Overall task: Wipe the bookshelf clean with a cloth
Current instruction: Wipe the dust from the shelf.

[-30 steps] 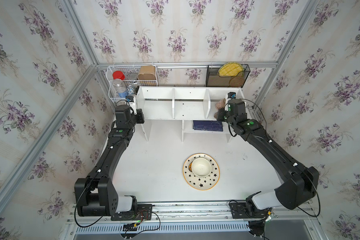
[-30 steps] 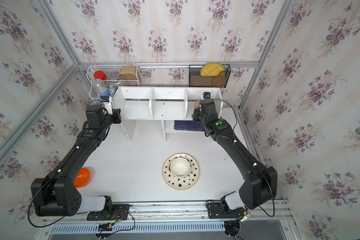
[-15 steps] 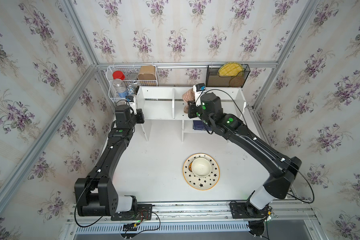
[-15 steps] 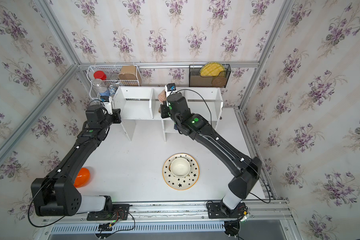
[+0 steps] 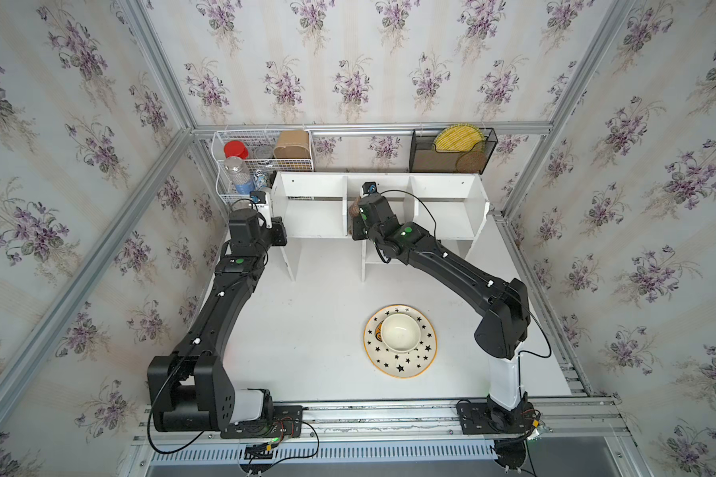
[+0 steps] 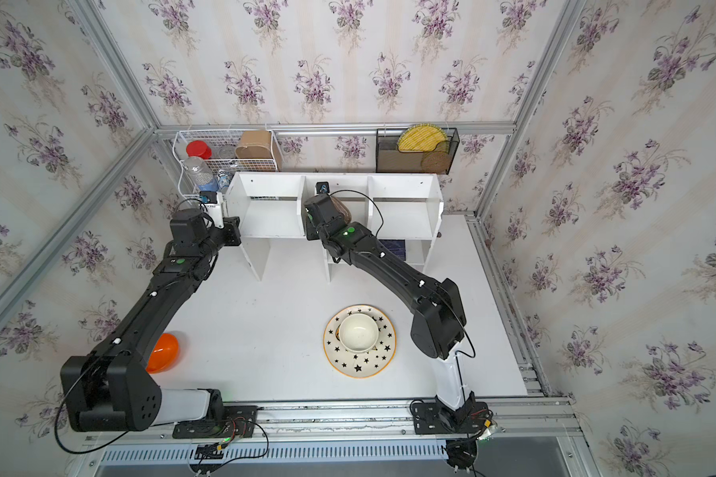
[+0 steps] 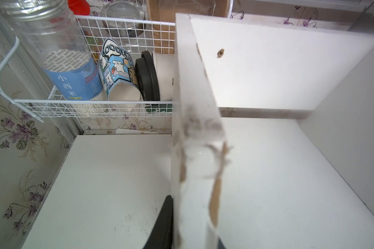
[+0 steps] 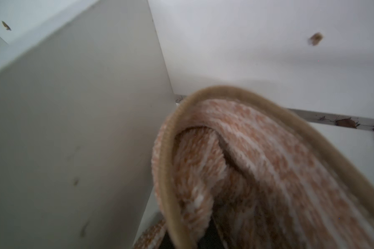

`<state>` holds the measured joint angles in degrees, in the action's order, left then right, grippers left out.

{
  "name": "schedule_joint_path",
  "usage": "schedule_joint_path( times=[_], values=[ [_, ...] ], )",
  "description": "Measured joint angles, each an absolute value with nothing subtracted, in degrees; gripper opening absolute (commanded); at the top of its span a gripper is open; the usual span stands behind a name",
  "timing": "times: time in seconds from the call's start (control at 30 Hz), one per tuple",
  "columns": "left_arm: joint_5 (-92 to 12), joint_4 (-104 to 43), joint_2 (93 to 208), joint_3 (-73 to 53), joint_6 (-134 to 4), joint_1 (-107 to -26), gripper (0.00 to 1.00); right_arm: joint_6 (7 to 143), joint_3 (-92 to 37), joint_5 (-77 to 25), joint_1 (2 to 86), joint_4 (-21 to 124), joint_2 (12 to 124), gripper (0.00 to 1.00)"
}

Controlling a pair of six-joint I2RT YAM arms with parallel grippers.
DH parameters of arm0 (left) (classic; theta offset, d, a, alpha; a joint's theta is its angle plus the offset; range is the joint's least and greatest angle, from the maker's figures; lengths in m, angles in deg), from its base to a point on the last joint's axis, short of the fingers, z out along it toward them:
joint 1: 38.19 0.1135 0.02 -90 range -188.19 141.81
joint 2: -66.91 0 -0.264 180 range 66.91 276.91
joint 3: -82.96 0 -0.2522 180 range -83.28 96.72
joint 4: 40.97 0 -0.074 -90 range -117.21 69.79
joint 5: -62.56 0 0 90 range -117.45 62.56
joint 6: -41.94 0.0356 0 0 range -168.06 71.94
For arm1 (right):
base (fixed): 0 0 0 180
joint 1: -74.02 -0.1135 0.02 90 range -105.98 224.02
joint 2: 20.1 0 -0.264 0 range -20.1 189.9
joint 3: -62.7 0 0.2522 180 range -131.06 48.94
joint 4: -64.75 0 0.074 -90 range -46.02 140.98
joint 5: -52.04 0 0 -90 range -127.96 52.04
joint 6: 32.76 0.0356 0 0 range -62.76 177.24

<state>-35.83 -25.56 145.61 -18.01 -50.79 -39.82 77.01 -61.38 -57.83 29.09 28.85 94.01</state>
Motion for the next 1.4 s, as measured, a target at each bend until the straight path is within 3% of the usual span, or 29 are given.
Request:
schedule_joint_path(
  times=[0.03,0.13,0.2,0.6,0.67,0.73,0.83,1.0,1.1,1.2,1.4],
  values=[
    [-35.8,-25.6,145.6,-18.0,-50.8,-39.8,0.00,77.3,-60.5,-57.6,29.1,29.3,93.5,0.01],
    [-35.8,-25.6,145.6,-18.0,-50.8,-39.8,0.00,78.3,-57.2,-57.1,29.0,29.7,90.9,0.30],
    [-35.8,-25.6,145.6,-18.0,-50.9,-39.8,0.00,78.2,-56.9,-56.7,29.0,29.0,90.0,0.42],
    [-35.8,-25.6,145.7,-18.0,-50.9,-39.8,0.00,74.8,-63.8,-61.7,29.2,23.9,87.4,0.89],
    [-35.8,-25.7,145.7,-18.0,-50.9,-39.8,0.00,74.6,-65.4,-61.9,30.0,24.0,89.2,0.92],
    [-35.8,-25.7,145.7,-18.0,-50.9,-39.8,0.00,75.0,-66.0,-61.3,31.9,23.3,91.6,0.91],
    [-35.8,-25.7,145.7,-18.0,-50.9,-39.8,0.00,75.8,-65.1,-61.1,33.4,22.2,93.7,0.78],
    [-35.8,-25.7,145.7,-18.0,-50.9,-39.8,0.00,76.8,-64.5,-60.2,33.2,23.5,95.0,0.27],
    [-35.8,-25.7,145.7,-18.0,-50.9,-39.8,0.00,77.1,-65.6,-60.1,33.8,24.0,95.7,0.09],
    [-35.8,-25.7,145.7,-18.0,-50.9,-39.8,0.00,77.3,-67.0,-59.1,33.9,24.2,96.5,0.00],
    [-35.8,-25.7,145.7,-18.0,-50.9,-39.8,0.00,77.8,-63.2,-56.1,31.7,26.3,94.6,0.00]
  ],
)
